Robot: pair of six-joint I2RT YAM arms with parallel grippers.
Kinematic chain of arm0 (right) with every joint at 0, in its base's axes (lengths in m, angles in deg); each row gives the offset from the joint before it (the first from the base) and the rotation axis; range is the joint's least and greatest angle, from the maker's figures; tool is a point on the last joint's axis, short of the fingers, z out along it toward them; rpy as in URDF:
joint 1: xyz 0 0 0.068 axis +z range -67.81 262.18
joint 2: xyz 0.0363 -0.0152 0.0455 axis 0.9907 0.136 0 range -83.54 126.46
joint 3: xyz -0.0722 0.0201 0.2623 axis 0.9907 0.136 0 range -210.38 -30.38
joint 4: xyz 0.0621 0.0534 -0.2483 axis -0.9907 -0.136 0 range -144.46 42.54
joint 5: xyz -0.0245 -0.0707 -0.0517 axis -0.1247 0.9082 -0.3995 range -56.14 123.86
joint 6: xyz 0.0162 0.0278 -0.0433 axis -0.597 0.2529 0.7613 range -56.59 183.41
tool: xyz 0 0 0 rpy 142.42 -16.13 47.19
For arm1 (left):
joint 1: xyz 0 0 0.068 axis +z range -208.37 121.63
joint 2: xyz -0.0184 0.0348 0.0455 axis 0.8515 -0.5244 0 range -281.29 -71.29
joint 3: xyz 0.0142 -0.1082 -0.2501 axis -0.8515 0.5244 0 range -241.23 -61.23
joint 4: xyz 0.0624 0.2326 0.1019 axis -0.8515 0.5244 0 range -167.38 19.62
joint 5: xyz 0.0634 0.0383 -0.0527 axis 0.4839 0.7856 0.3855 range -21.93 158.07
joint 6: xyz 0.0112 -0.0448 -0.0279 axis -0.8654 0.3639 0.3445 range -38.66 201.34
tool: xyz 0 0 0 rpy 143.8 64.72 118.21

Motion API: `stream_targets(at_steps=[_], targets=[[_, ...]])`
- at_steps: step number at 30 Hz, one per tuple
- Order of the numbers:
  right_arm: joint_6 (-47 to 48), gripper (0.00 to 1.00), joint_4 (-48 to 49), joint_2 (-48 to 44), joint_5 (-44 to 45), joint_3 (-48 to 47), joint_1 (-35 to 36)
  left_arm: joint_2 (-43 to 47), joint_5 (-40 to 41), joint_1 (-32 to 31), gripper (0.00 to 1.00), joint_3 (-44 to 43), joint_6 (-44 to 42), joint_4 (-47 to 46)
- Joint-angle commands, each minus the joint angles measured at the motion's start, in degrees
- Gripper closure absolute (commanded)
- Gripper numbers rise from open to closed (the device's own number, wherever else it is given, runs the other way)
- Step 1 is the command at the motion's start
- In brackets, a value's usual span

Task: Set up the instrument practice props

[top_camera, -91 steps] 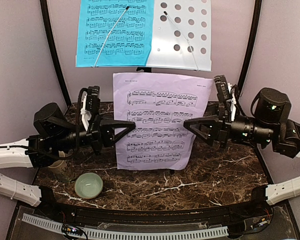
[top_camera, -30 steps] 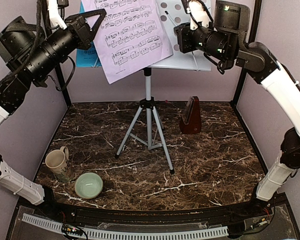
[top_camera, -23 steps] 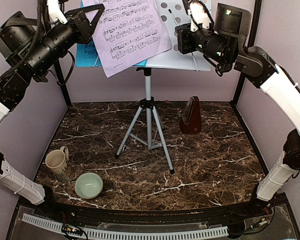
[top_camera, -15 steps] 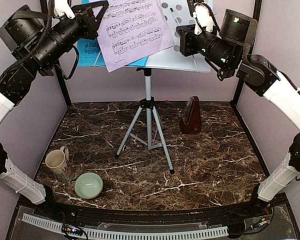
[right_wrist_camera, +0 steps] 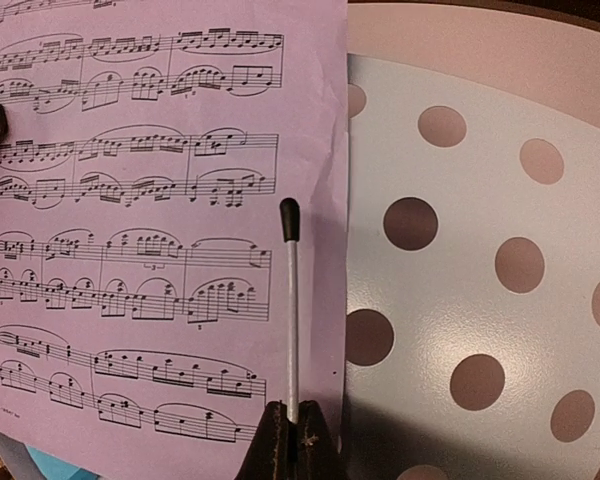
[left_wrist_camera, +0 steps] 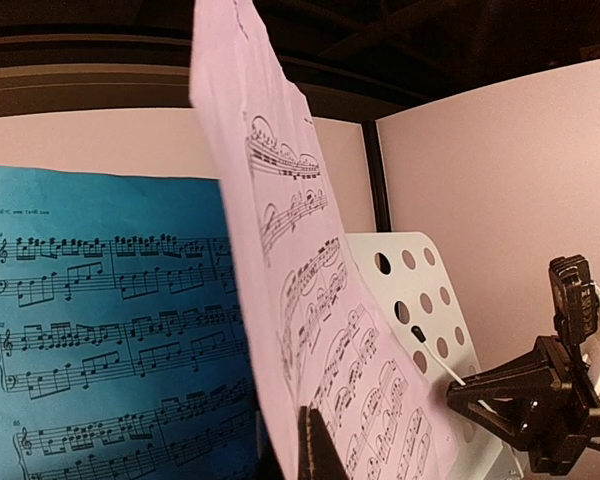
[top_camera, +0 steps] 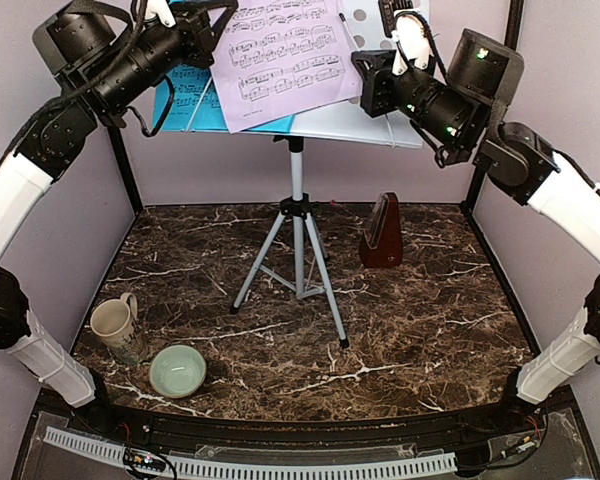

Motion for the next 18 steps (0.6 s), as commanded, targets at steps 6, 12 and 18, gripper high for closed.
stream_targets(at_steps=[6, 12, 18], targets=[[4.9, 1.0, 3.4, -2.3, -2.8, 2.5, -0.2, -3.1, -11.0, 4.2, 1.0, -5.4, 2.7, 3.7], [8.7, 1.0, 5.6, -2.8, -4.1, 4.1, -0.2, -7.1, -15.3, 5.2, 0.98, -11.0, 2.4, 7.3], [9.2, 1.0, 6.0, -2.9, -4.4, 4.8, -0.2, -9.3, -18.1, 6.1, 0.95, -13.6, 2.2, 8.5]])
